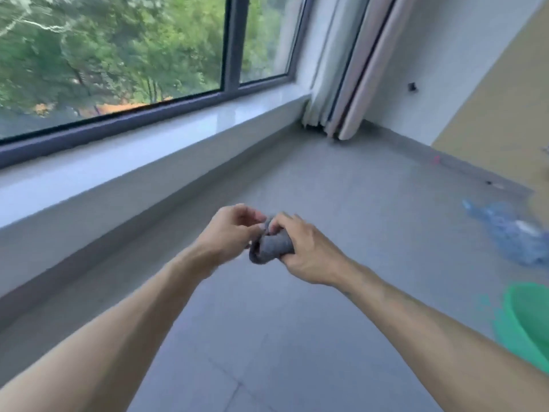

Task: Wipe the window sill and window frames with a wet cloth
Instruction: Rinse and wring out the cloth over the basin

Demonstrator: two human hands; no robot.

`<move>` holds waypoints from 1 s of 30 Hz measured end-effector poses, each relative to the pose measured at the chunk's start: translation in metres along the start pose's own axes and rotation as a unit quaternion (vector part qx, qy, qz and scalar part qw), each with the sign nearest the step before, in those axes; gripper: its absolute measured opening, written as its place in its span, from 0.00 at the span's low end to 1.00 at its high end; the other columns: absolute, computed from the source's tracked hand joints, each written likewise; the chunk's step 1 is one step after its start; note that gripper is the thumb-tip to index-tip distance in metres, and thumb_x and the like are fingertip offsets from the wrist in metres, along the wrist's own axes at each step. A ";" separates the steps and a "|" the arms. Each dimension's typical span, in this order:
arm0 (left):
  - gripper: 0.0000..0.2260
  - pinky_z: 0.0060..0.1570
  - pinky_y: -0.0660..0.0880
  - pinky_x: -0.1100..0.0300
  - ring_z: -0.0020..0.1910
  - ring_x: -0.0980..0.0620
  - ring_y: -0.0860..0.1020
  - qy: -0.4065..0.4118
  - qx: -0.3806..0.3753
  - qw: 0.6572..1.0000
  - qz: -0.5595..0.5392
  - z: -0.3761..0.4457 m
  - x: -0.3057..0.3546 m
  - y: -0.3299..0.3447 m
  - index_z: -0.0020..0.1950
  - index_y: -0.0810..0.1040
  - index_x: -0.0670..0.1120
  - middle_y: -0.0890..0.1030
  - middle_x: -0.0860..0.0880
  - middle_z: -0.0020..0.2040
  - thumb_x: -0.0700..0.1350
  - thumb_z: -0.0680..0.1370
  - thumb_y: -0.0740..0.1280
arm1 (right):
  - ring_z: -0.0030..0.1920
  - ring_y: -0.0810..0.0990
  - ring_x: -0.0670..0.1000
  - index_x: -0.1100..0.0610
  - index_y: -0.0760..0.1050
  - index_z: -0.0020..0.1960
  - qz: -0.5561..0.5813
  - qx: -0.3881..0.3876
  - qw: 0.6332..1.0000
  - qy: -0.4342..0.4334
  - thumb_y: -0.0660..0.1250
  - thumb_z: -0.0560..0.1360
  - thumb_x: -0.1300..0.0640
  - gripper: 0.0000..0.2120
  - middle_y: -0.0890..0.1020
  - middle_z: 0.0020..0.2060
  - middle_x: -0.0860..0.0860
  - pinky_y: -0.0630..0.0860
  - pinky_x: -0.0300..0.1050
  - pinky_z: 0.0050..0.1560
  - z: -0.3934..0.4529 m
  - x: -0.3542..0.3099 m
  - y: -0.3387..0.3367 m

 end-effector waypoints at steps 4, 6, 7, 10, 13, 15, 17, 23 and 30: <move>0.15 0.44 0.78 0.56 0.41 0.50 0.80 -0.015 -0.116 0.993 -0.016 0.013 0.010 0.122 0.61 0.76 0.45 0.80 0.48 0.43 0.31 0.78 0.61 | 0.41 0.73 0.45 0.50 0.67 0.49 0.045 0.043 0.994 0.092 0.62 0.67 0.70 0.18 0.75 0.44 0.44 0.68 0.36 0.36 -0.077 0.085 -0.042; 0.16 0.45 0.80 0.56 0.40 0.50 0.81 -0.018 -0.178 0.984 0.016 0.012 0.006 0.178 0.57 0.79 0.46 0.82 0.49 0.40 0.30 0.78 0.60 | 0.40 0.73 0.44 0.49 0.68 0.48 0.057 0.059 0.989 0.123 0.62 0.67 0.70 0.18 0.76 0.45 0.46 0.70 0.39 0.36 -0.115 0.128 -0.054; 0.13 0.44 0.80 0.57 0.39 0.51 0.81 -0.012 -0.196 0.979 0.046 0.009 0.005 0.207 0.56 0.79 0.47 0.82 0.49 0.39 0.32 0.78 0.61 | 0.40 0.73 0.45 0.50 0.68 0.48 0.066 0.072 0.986 0.134 0.62 0.67 0.70 0.17 0.77 0.45 0.46 0.70 0.40 0.36 -0.135 0.149 -0.059; 0.05 0.38 0.78 0.63 0.36 0.54 0.80 0.015 -0.174 0.978 0.118 0.014 0.010 0.295 0.52 0.79 0.43 0.83 0.47 0.40 0.39 0.79 0.65 | 0.43 0.76 0.50 0.51 0.69 0.47 0.082 0.091 0.979 0.165 0.65 0.68 0.68 0.15 0.78 0.47 0.48 0.74 0.44 0.39 -0.188 0.223 -0.080; 0.04 0.43 0.79 0.53 0.37 0.51 0.78 0.049 -0.156 0.972 0.166 0.030 0.022 0.370 0.47 0.80 0.44 0.83 0.45 0.40 0.42 0.78 0.66 | 0.44 0.80 0.52 0.47 0.67 0.49 0.113 0.086 0.972 0.189 0.73 0.66 0.58 0.18 0.79 0.50 0.47 0.80 0.53 0.44 -0.224 0.280 -0.105; 0.04 0.47 0.79 0.48 0.39 0.50 0.78 0.060 -0.180 0.964 0.189 0.041 0.031 0.439 0.47 0.80 0.45 0.83 0.44 0.43 0.44 0.79 0.66 | 0.46 0.82 0.48 0.45 0.66 0.52 0.147 0.072 0.962 0.218 0.76 0.63 0.43 0.25 0.79 0.51 0.44 0.81 0.49 0.45 -0.257 0.330 -0.129; 0.04 0.46 0.79 0.48 0.40 0.50 0.77 0.067 -0.218 0.949 0.218 0.048 0.042 0.494 0.46 0.80 0.46 0.83 0.45 0.43 0.44 0.79 0.66 | 0.54 0.79 0.42 0.44 0.67 0.53 0.147 0.059 0.957 0.243 0.70 0.64 0.32 0.25 0.78 0.55 0.40 0.78 0.49 0.55 -0.285 0.371 -0.146; 0.02 0.46 0.75 0.53 0.46 0.43 0.79 0.153 -0.386 0.847 0.331 0.072 0.087 0.660 0.47 0.79 0.47 0.81 0.45 0.46 0.44 0.79 0.67 | 0.47 0.83 0.48 0.44 0.67 0.64 0.226 0.184 0.906 0.305 0.71 0.74 0.57 0.22 0.76 0.62 0.43 0.78 0.45 0.55 -0.369 0.489 -0.214; 0.09 0.48 0.70 0.55 0.50 0.45 0.75 0.198 -0.436 0.770 0.422 0.117 0.089 0.793 0.52 0.74 0.44 0.77 0.46 0.50 0.48 0.83 0.58 | 0.33 0.71 0.44 0.54 0.72 0.36 0.173 0.237 0.867 0.403 0.79 0.66 0.56 0.15 0.72 0.33 0.46 0.68 0.41 0.37 -0.409 0.603 -0.266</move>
Point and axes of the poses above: each hand's wrist, its own z-axis towards the middle knuckle, its own y-axis out of the palm, x = y × z, the point moved 5 cm from there along z, towards the middle knuckle
